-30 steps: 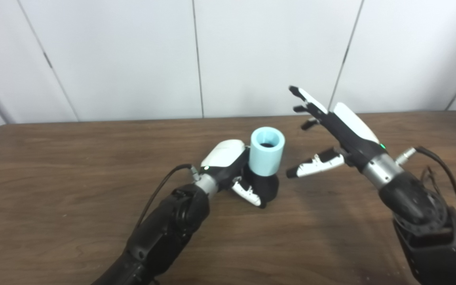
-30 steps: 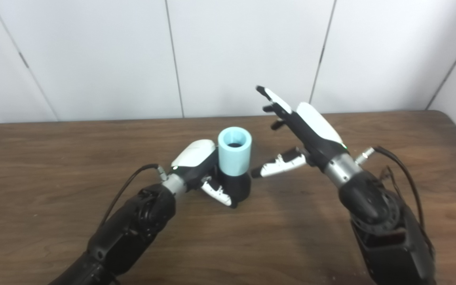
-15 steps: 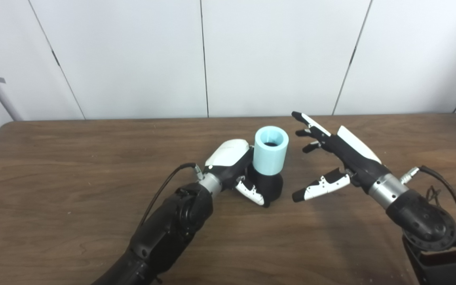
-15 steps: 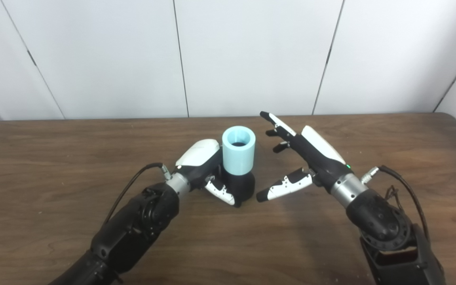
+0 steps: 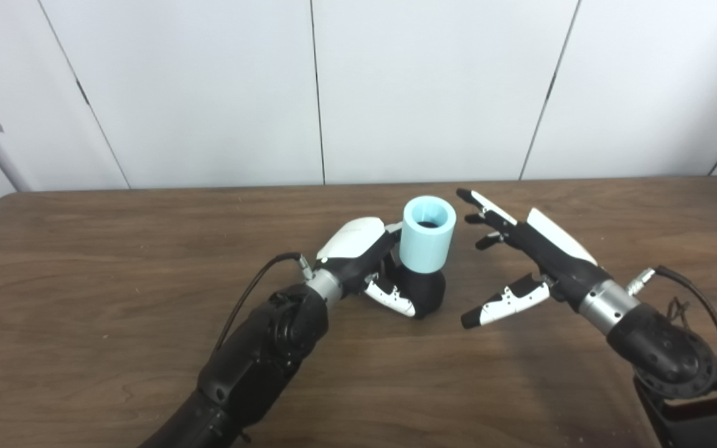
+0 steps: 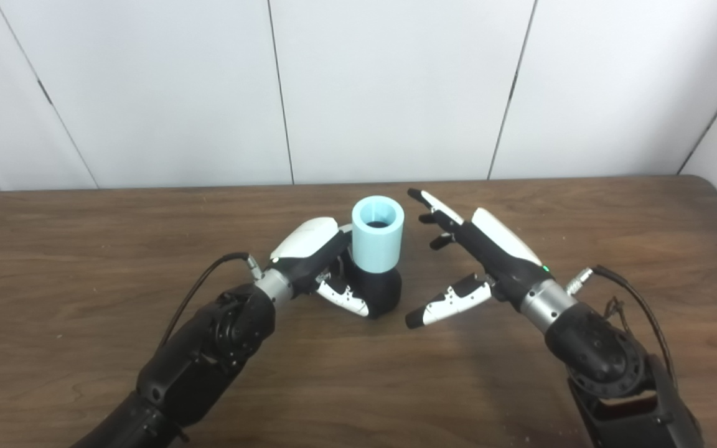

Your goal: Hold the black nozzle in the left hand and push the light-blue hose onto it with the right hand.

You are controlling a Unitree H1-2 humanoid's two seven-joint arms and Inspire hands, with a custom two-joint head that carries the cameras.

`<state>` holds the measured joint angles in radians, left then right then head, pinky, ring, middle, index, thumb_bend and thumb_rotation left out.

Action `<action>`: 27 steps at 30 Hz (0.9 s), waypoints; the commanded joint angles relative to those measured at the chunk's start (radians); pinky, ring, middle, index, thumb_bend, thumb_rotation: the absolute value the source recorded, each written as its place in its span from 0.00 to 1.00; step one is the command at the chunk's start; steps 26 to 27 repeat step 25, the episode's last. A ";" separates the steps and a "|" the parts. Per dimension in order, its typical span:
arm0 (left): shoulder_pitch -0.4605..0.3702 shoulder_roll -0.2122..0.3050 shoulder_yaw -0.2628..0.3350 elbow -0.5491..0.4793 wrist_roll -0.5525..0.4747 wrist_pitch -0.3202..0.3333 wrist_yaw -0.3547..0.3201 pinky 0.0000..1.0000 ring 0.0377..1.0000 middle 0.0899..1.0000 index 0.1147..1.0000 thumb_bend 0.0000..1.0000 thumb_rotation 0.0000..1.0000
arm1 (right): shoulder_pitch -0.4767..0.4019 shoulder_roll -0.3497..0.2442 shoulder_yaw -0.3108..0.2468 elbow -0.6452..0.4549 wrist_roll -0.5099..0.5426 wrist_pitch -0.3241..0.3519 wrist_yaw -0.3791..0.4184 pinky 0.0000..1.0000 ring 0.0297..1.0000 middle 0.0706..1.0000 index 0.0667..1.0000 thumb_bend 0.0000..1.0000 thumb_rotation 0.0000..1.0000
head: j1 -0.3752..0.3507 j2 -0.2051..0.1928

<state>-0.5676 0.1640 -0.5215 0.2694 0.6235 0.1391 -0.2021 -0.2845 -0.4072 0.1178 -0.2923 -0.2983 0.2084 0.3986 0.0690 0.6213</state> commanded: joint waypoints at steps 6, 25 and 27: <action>0.090 0.093 0.002 0.032 0.003 0.078 -0.096 0.99 0.98 0.98 1.00 1.00 0.28 | -0.020 -0.035 -0.014 -0.020 -0.006 -0.018 -0.011 0.74 0.91 1.00 1.00 0.93 0.23 | -0.002 0.000; 0.229 -0.045 0.538 -0.242 -0.684 0.180 -0.128 0.61 0.68 0.67 0.67 0.70 0.06 | 0.079 0.134 -0.132 -0.059 0.035 0.065 -0.189 0.60 0.77 0.85 0.93 0.74 0.03 | -0.008 -0.005; 0.229 -0.045 0.538 -0.242 -0.684 0.180 -0.128 0.61 0.68 0.67 0.67 0.70 0.06 | 0.079 0.134 -0.132 -0.059 0.035 0.065 -0.189 0.60 0.77 0.85 0.93 0.74 0.03 | -0.008 -0.005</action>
